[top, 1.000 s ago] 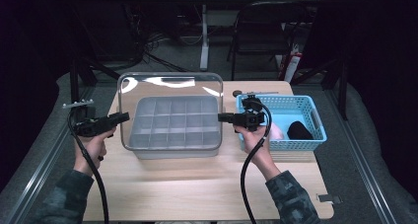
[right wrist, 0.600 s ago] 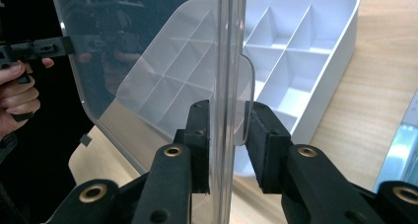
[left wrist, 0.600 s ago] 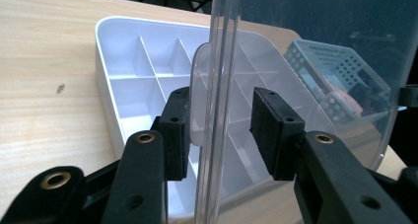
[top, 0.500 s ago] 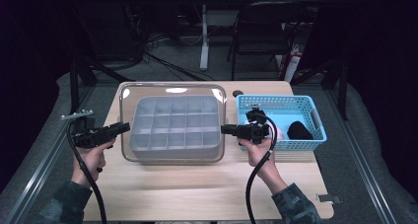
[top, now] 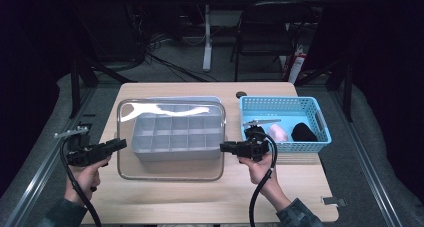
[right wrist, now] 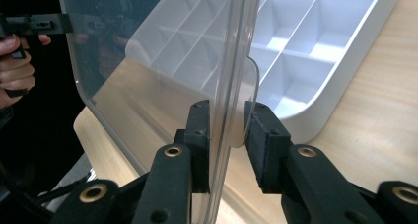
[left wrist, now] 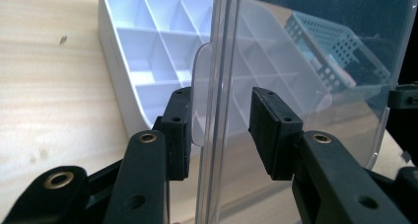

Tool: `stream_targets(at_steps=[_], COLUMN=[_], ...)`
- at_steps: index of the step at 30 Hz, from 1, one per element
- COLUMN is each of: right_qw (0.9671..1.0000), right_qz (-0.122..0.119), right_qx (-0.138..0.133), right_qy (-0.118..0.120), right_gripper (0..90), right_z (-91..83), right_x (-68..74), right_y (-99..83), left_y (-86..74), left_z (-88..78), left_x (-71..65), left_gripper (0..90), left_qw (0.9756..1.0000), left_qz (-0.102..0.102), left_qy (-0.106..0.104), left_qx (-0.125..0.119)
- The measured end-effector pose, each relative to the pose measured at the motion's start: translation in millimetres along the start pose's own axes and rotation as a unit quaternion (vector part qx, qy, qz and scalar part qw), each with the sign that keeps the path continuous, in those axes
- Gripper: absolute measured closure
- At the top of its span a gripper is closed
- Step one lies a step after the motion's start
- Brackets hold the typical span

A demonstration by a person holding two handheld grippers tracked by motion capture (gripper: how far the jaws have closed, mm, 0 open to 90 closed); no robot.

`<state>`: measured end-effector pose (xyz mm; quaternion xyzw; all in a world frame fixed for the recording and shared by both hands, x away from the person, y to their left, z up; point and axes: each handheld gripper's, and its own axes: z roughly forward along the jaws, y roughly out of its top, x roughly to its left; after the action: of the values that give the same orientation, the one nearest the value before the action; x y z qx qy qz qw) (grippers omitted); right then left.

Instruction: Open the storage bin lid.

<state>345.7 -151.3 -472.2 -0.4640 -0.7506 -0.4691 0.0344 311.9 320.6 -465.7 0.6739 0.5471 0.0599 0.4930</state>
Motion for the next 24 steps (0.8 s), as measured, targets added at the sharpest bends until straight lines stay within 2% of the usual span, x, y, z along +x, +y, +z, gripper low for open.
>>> stream_targets(at_steps=[2,5,11,14,19,24], right_qw=[0.9999,0.9998,0.9994,0.9990,0.9981,0.9974], right_qz=[0.006,0.010,-0.003,-0.008,-0.011,-0.010], right_qx=[0.003,0.009,0.031,0.041,0.058,0.070], right_qy=[0.010,0.014,0.014,0.017,0.015,0.012], right_gripper=[72.4,72.4,72.3,72.3,71.9,71.1], right_z=[2.3,4.6,12.5,18.1,23.6,27.3], right_x=[-0.1,0.8,5.3,6.5,10.1,11.9], right_y=[-4.9,-12.5,-27.3,-33.8,-42.3,-48.7], left_y=[-6.0,-15.7,-33.1,-41.0,-49.3,-57.1], left_z=[-1.6,-5.8,-13.8,-16.6,-20.7,-21.2], left_x=[1.4,3.3,7.3,10.3,11.9,13.8], left_gripper=[62.3,63.1,63.4,63.7,63.6,63.6], left_qw=[1.0000,0.9999,0.9998,0.9996,0.9994,0.9990], left_qz=[-0.002,-0.006,-0.010,-0.020,-0.018,-0.027], left_qy=[-0.001,-0.004,0.002,0.003,0.009,0.009], left_qx=[0.004,0.011,0.015,0.020,0.027,0.034])
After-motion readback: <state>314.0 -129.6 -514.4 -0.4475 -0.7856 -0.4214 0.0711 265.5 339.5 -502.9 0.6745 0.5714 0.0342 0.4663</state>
